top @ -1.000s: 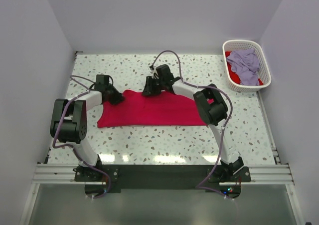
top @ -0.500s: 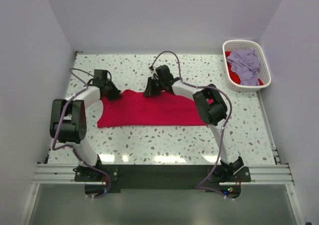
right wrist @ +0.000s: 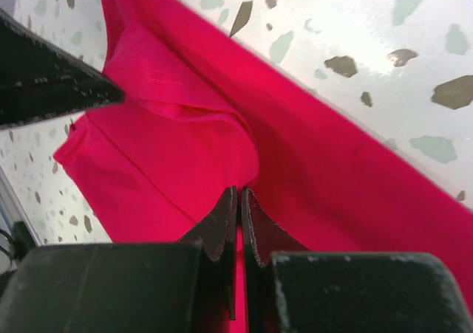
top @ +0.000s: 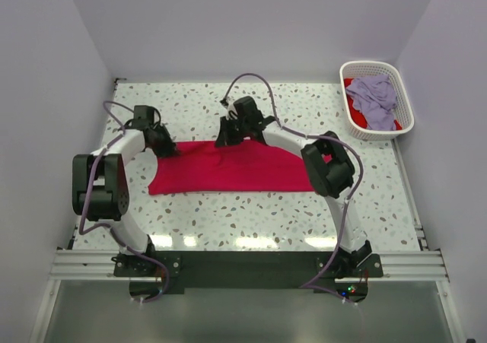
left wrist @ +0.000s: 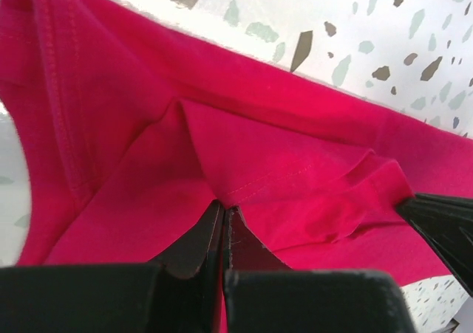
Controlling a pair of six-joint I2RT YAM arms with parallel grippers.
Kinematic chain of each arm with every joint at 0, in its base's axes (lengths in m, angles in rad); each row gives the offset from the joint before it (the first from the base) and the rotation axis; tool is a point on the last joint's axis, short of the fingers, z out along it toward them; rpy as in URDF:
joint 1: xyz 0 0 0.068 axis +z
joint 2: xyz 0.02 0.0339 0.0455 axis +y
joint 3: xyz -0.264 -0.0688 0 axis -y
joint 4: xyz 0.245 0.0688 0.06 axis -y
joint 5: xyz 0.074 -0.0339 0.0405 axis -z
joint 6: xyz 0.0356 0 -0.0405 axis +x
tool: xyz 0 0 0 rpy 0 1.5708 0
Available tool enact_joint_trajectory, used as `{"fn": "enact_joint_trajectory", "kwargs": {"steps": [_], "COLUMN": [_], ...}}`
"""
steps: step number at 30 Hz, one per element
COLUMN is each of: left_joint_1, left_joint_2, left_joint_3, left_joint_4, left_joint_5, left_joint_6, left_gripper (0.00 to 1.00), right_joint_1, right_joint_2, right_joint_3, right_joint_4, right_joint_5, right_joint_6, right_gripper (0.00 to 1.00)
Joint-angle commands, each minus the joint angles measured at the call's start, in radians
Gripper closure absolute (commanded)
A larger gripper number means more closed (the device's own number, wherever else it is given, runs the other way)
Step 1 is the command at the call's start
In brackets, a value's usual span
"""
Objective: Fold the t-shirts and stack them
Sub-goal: Fold the tshirt
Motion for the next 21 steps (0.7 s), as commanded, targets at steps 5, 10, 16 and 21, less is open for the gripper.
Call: {"fn": "enact_joint_trajectory", "kwargs": {"steps": [5,10,16,21], "left_joint_1": [0.062,0.083,0.099,0.099], "left_joint_2": [-0.054,-0.05,-0.036,-0.037], "left_joint_3": [0.044,0.038,0.035,0.022], "left_joint_4": [-0.062,-0.094,-0.116,-0.119], "left_joint_5": [0.057,0.064,0.075,0.072], "left_joint_6": [0.088,0.119,0.142,0.142], "left_gripper": [1.0,1.0,1.0,0.98], "right_joint_1": [0.071,0.097,0.112,0.117], "right_joint_2": [-0.078,-0.091,-0.121,-0.137], "right_joint_3": [0.021,-0.01,-0.047,-0.062], "right_joint_4": [-0.114,-0.127,-0.137,-0.15], "right_joint_5": [0.082,0.101,0.115,0.112], "right_joint_6": [-0.173,-0.218,-0.248,-0.268], "right_gripper": [1.0,1.0,1.0,0.98]}}
